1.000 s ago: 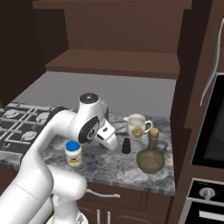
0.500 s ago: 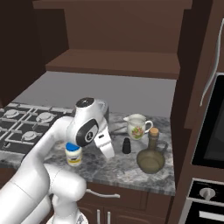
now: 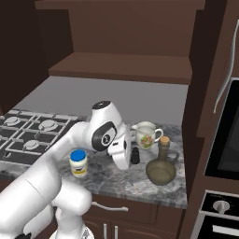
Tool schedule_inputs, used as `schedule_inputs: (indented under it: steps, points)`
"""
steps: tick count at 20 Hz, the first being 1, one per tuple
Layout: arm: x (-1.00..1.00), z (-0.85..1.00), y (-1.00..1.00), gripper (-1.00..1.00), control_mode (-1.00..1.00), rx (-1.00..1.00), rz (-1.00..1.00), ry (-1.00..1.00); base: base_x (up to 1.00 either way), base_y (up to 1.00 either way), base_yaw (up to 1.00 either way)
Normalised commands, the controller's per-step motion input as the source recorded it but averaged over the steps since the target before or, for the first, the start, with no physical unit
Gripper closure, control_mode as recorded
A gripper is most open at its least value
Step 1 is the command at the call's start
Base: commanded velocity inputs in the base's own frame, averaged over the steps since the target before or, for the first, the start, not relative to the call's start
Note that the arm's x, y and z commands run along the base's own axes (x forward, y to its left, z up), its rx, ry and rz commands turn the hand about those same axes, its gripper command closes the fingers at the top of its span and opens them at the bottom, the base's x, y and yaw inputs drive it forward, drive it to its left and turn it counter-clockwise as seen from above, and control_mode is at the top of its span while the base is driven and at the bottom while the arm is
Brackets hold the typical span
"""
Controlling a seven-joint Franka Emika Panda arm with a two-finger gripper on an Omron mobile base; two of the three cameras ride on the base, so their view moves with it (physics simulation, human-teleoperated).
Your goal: There are various items on the counter. Only move the condiments/shakers into the cabinet.
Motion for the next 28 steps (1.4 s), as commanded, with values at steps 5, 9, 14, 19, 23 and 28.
schedule_inputs:
  steps: [5, 9, 14, 19, 23, 28]
  points:
    - [0.47, 0.15, -0.37, -1.00, -1.00, 0.00, -0.10, 0.06, 0.00, 0.00, 0.00]
    - [1.00, 0.00, -0.16, -1.00, -1.00, 0.00, 0.08, 0.18, 0.00, 0.00, 0.00]
    - [0.63, 0.00, -0.59, -1.00, -1.00, 0.03, 0.13, 0.14, 0.00, 0.00, 0.00]
    - [0.13, -0.06, -0.90, -1.00, -1.00, 0.06, 0.15, 0.07, 0.00, 0.00, 0.00]
    - [0.13, -0.20, -0.78, -1.00, -1.00, 0.03, 0.26, 0.00, 0.00, 0.00, 0.00]
    - [0.10, -0.14, -0.42, -1.00, -1.00, 0.04, 0.20, -0.08, 0.00, 0.00, 0.00]
